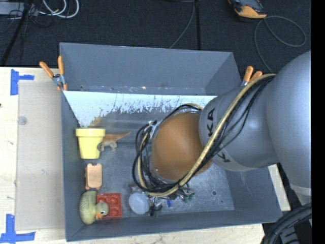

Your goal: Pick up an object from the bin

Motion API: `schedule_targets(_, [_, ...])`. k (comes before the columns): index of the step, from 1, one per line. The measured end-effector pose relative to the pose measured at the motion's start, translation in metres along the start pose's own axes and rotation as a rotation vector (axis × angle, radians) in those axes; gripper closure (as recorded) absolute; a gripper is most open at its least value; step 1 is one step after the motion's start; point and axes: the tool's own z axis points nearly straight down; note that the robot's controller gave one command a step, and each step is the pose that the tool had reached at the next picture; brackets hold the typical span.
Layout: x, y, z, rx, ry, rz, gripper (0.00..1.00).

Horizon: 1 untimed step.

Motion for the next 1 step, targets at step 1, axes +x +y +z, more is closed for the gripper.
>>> schedule_targets(1, [-0.0019, -0.0006, -0.0238, 0.003, -0.009, 0.0, 1.0])
